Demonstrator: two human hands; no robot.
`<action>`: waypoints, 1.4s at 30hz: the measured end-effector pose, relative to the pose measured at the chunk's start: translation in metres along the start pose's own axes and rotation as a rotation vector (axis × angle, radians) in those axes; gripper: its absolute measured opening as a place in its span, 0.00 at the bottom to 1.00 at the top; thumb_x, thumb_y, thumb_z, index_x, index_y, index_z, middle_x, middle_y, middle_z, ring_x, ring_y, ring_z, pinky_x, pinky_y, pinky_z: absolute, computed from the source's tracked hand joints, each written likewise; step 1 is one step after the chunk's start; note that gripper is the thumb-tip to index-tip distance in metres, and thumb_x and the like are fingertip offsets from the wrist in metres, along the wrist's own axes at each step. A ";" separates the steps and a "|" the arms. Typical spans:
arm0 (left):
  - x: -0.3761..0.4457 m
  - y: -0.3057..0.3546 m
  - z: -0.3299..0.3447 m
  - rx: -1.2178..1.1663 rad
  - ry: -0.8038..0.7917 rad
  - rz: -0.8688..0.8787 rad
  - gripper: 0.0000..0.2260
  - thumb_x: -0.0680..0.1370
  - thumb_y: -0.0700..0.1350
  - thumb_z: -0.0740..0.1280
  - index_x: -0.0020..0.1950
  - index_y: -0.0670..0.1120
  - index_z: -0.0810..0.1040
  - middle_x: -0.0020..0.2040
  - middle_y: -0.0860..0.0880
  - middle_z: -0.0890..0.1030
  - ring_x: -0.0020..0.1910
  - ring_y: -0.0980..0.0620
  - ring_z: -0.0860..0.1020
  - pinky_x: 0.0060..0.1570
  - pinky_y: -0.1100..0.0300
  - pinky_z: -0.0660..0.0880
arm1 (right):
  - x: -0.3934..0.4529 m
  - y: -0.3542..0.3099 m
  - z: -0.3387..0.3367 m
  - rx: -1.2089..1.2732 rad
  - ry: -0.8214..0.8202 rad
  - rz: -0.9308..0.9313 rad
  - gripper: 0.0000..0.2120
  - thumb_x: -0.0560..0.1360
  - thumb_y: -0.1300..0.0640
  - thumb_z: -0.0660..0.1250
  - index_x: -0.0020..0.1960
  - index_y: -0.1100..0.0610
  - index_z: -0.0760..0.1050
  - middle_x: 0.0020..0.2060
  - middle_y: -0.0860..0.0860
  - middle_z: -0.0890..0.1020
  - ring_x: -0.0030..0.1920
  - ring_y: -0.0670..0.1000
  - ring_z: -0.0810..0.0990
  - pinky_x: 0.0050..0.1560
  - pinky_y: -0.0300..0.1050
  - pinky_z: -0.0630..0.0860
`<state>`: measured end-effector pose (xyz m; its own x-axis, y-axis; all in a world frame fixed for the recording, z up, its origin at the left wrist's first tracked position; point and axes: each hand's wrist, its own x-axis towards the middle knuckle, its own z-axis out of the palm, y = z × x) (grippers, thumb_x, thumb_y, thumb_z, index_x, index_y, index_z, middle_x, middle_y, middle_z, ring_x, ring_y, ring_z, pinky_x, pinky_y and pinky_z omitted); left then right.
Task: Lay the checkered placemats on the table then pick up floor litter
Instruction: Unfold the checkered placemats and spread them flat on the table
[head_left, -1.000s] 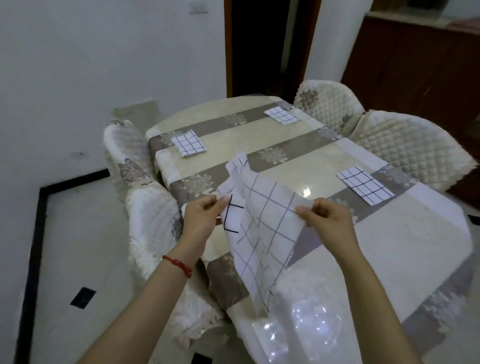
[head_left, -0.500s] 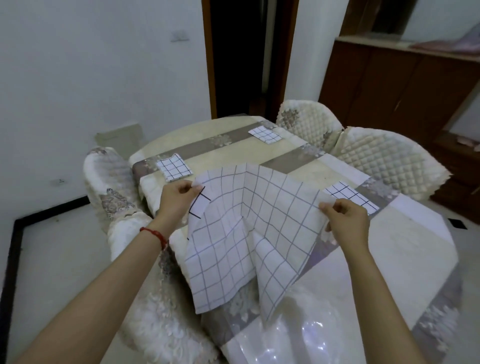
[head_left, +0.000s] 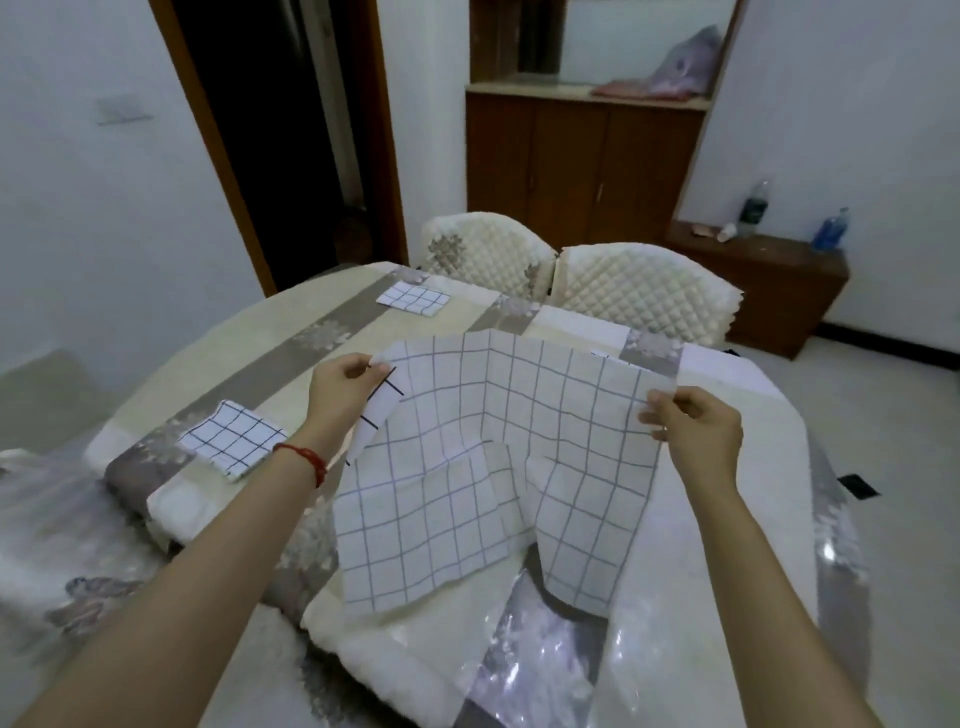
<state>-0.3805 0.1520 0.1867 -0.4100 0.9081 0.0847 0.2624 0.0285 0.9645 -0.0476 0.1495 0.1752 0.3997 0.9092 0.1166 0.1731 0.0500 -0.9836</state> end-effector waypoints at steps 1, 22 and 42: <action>0.007 0.003 -0.001 -0.008 -0.027 0.017 0.08 0.73 0.40 0.68 0.34 0.46 0.77 0.33 0.49 0.77 0.34 0.54 0.74 0.39 0.60 0.71 | -0.002 -0.003 0.001 0.005 0.029 -0.018 0.05 0.72 0.60 0.68 0.41 0.62 0.78 0.34 0.55 0.81 0.30 0.42 0.81 0.30 0.33 0.78; -0.053 -0.094 -0.045 0.414 -0.342 0.574 0.07 0.66 0.36 0.73 0.39 0.47 0.82 0.37 0.58 0.82 0.39 0.62 0.74 0.40 0.69 0.68 | -0.159 0.084 -0.061 -0.022 0.141 0.037 0.16 0.70 0.69 0.68 0.35 0.47 0.81 0.36 0.40 0.84 0.39 0.42 0.81 0.42 0.29 0.77; 0.037 -0.227 -0.041 0.725 -0.685 0.720 0.18 0.62 0.30 0.58 0.42 0.44 0.83 0.49 0.42 0.83 0.50 0.41 0.81 0.47 0.46 0.78 | -0.223 0.155 0.009 -0.633 0.283 0.425 0.15 0.70 0.69 0.61 0.41 0.51 0.78 0.50 0.59 0.81 0.53 0.59 0.77 0.53 0.50 0.72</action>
<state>-0.4911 0.1617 -0.0184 0.5146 0.8381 0.1809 0.7533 -0.5427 0.3716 -0.1176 -0.0418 -0.0040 0.7436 0.6548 -0.1354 0.3976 -0.5958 -0.6978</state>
